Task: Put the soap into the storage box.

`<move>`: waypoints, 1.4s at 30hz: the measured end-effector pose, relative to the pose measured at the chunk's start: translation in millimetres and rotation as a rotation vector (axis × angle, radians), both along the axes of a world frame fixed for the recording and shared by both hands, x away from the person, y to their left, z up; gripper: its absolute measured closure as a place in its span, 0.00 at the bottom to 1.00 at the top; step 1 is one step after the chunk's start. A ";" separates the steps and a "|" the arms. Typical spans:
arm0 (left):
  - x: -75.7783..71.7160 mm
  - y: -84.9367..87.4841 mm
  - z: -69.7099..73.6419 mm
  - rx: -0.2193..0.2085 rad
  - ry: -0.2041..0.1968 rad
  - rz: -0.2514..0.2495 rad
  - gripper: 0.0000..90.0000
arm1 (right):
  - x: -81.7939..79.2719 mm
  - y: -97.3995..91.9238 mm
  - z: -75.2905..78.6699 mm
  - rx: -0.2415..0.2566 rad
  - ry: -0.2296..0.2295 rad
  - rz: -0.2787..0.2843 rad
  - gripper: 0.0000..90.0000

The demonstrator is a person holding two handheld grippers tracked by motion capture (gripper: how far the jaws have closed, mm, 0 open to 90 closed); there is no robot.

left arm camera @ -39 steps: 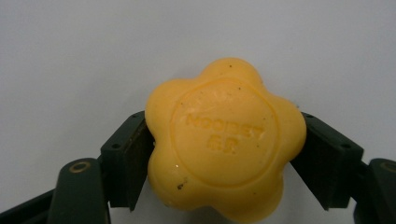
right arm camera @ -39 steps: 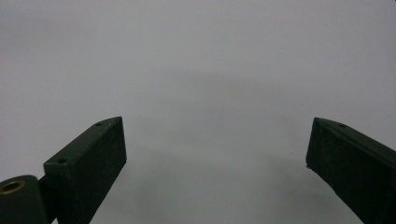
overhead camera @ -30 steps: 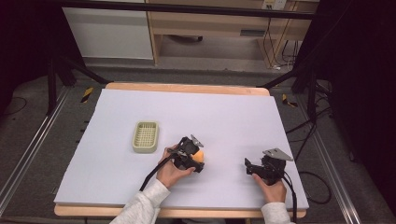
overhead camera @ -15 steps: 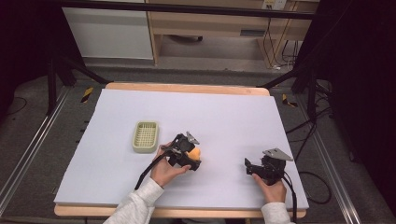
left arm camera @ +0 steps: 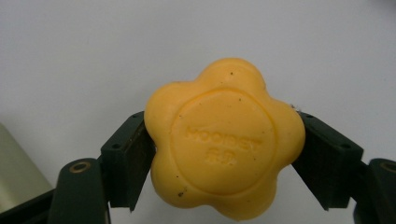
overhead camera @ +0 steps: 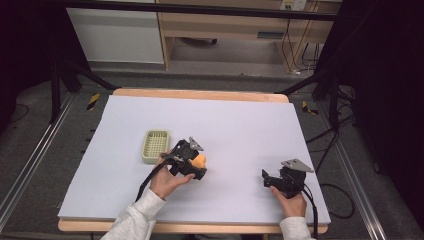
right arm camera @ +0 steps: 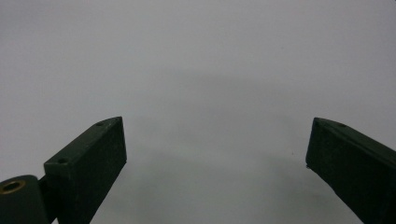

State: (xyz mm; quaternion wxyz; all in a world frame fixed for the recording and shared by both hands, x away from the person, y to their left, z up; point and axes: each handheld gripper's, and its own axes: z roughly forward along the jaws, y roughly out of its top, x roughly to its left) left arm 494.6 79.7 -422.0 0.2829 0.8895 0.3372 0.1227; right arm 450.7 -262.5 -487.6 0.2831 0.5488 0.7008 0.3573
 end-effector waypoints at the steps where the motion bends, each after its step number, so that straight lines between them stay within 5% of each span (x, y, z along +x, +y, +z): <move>1: 0.1 5.3 2.1 -0.006 -0.002 0.010 0.29 | 0.0 0.1 0.1 0.002 0.002 0.000 0.06; 42: 5.3 75.9 36.8 -0.047 -0.048 0.135 0.29 | -0.1 0.6 0.1 -0.004 0.001 -0.003 0.06</move>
